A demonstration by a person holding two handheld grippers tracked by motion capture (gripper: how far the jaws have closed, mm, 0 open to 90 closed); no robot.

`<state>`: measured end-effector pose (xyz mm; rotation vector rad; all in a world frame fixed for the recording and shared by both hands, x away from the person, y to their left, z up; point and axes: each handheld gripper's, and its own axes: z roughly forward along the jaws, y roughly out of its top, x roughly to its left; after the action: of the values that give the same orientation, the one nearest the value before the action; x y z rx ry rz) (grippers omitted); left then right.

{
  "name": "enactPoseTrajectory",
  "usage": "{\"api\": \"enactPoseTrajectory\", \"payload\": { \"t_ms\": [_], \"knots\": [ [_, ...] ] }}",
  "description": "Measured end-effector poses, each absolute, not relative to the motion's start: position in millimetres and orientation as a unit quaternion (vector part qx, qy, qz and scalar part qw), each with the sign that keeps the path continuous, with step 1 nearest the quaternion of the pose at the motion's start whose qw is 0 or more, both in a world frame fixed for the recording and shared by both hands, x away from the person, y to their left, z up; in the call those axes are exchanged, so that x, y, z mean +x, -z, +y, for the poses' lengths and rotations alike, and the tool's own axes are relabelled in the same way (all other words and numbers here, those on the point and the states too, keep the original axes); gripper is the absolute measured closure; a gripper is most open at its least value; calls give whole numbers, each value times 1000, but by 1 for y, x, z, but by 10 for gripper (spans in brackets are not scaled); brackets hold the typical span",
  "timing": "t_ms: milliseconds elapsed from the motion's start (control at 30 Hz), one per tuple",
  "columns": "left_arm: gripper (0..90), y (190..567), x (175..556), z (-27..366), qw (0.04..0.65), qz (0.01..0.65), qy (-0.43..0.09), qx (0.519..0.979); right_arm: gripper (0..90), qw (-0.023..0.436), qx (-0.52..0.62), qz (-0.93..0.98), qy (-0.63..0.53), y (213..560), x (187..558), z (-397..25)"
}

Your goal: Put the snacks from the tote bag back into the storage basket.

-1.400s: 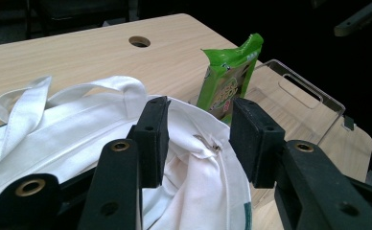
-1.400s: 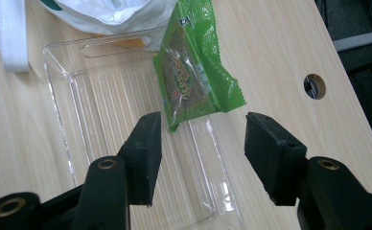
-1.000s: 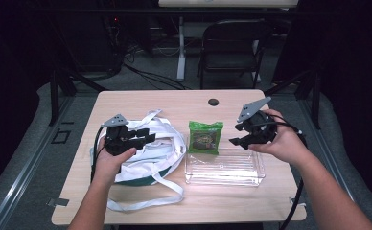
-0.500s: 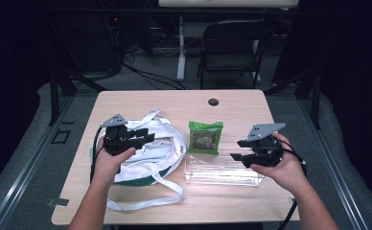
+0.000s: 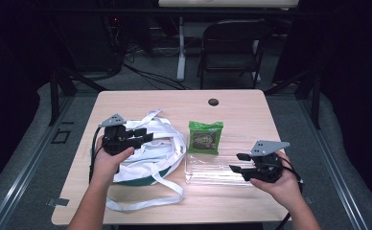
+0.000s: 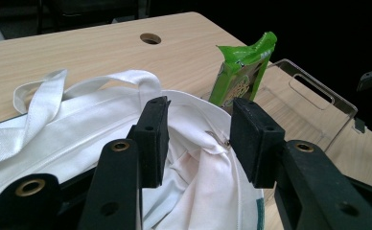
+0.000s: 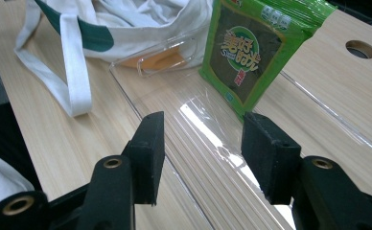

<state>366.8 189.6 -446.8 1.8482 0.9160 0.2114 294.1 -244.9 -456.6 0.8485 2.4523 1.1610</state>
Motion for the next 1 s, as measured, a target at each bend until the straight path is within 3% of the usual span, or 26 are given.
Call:
{"api": "enactPoseTrajectory", "payload": {
  "t_ms": [533,1000],
  "knots": [
    [581,450,367,188,503,385,-85,769,504,162,287,833,-445,493,273,-250],
    [581,452,368,184,492,385,-92,775,503,177,311,786,-504,499,266,-259]
  ]
}}
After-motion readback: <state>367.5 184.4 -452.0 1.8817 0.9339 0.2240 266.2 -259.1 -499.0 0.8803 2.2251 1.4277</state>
